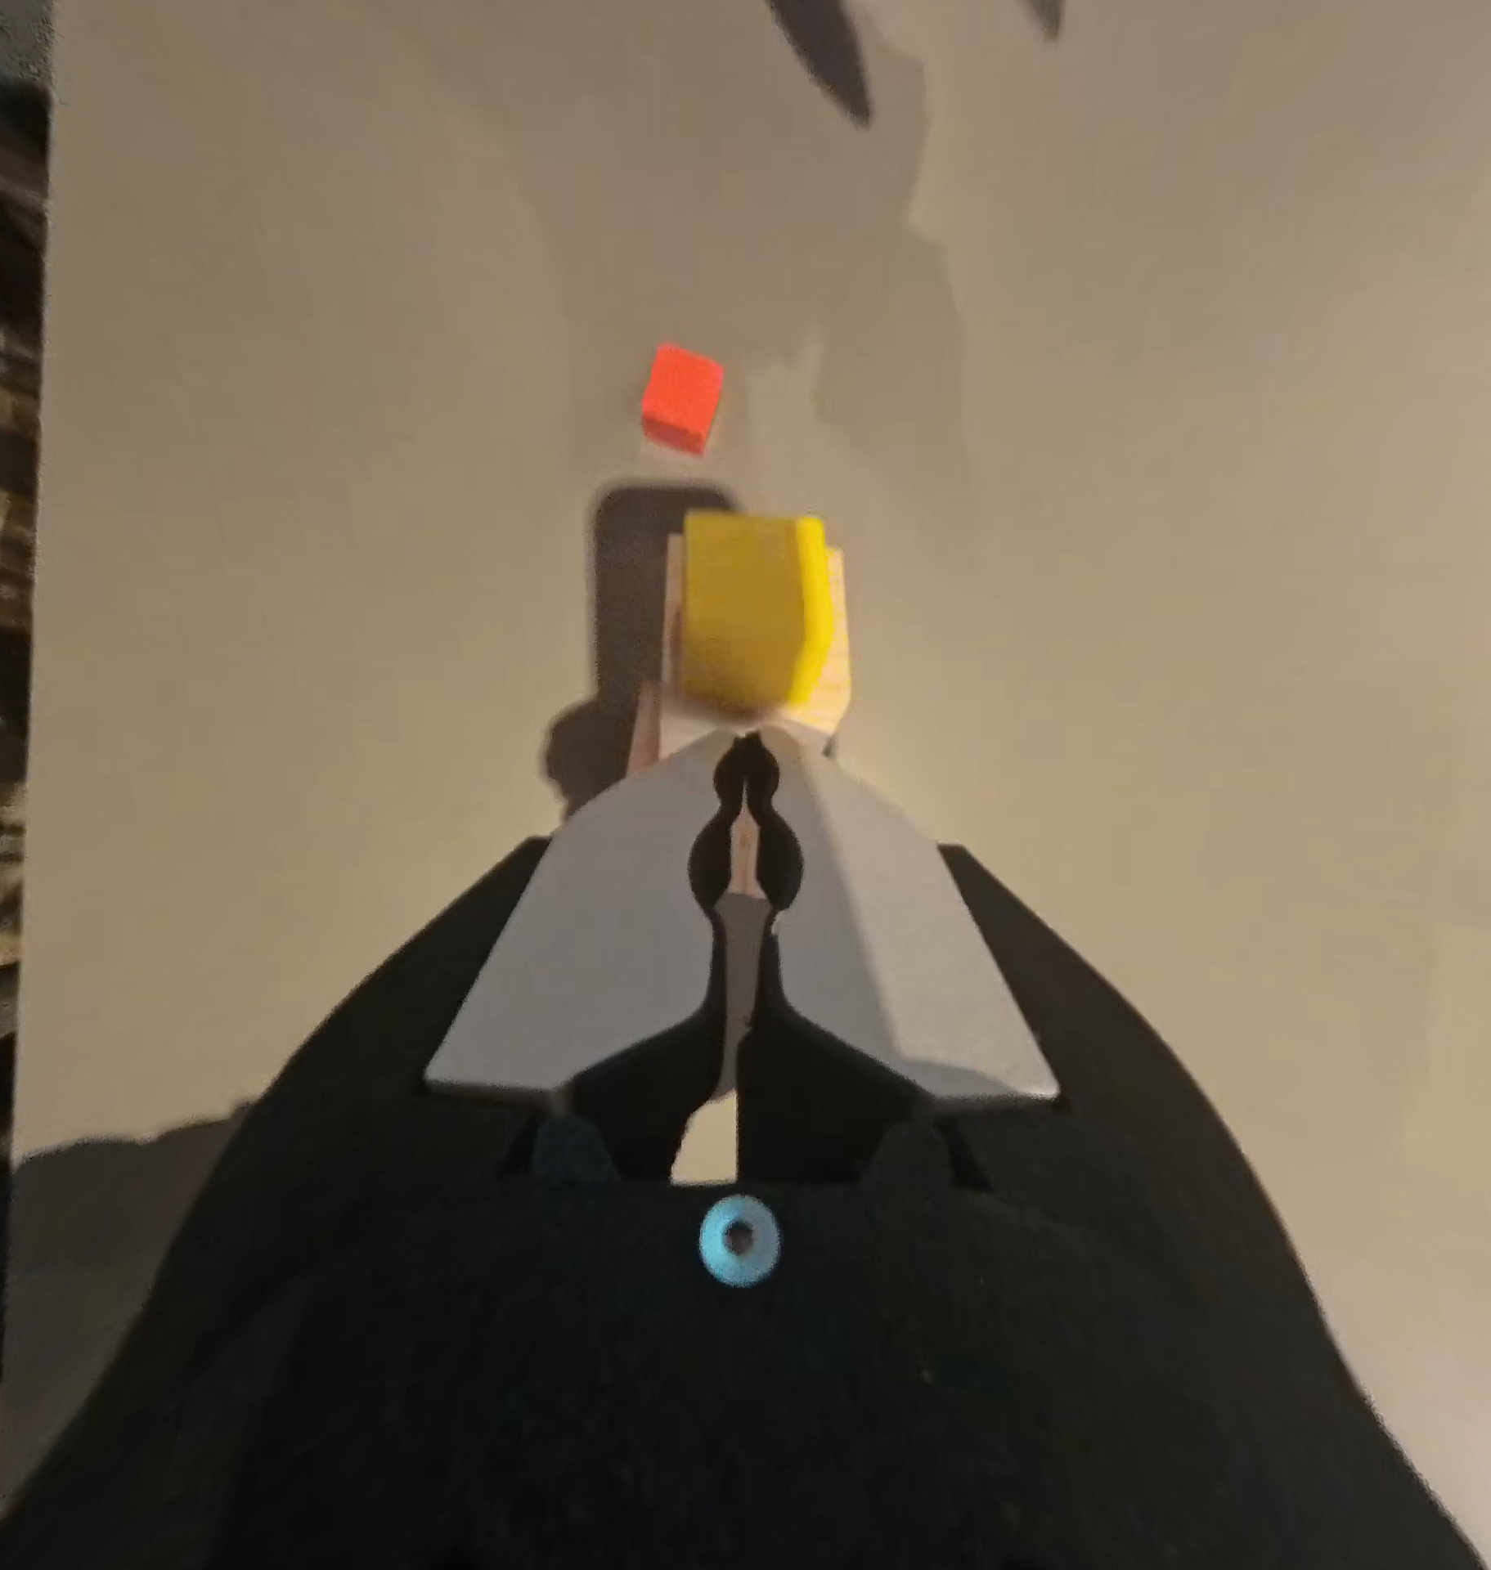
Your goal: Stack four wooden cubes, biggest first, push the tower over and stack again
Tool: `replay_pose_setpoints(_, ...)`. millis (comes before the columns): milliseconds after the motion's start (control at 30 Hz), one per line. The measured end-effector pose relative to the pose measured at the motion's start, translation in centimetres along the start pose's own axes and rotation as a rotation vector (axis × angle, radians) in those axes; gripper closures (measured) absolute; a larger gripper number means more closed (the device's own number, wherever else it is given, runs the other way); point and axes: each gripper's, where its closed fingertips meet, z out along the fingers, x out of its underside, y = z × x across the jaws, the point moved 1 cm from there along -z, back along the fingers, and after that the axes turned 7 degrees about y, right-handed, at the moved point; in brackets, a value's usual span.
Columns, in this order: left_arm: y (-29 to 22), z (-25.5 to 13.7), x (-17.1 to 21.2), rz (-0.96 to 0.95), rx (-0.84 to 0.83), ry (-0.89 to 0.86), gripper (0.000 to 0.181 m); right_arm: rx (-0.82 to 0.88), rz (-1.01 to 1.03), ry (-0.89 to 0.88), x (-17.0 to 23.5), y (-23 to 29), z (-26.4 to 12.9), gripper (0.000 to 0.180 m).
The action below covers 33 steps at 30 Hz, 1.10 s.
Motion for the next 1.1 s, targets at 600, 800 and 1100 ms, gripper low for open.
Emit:
replay_pose_setpoints(600, -2.3, 2.3, 3.3, 0.059, 0.126, 0.202, 0.109, 0.218, 0.207, -0.183, 4.7, -0.5, -4.8, 0.180)
replay_pose_setpoints(800, -5.5, 4.6, 5.1, 0.168, 0.231, 0.349, 0.100, 0.253, 0.357, -0.514, 7.1, 0.6, -6.2, 0.153)
replay_pose_setpoints(1100, -7.8, 8.0, 8.1, 0.388, 0.336, 0.726, 0.093, 0.320, 0.468, -0.748, 9.6, 0.3, -5.2, 0.092)
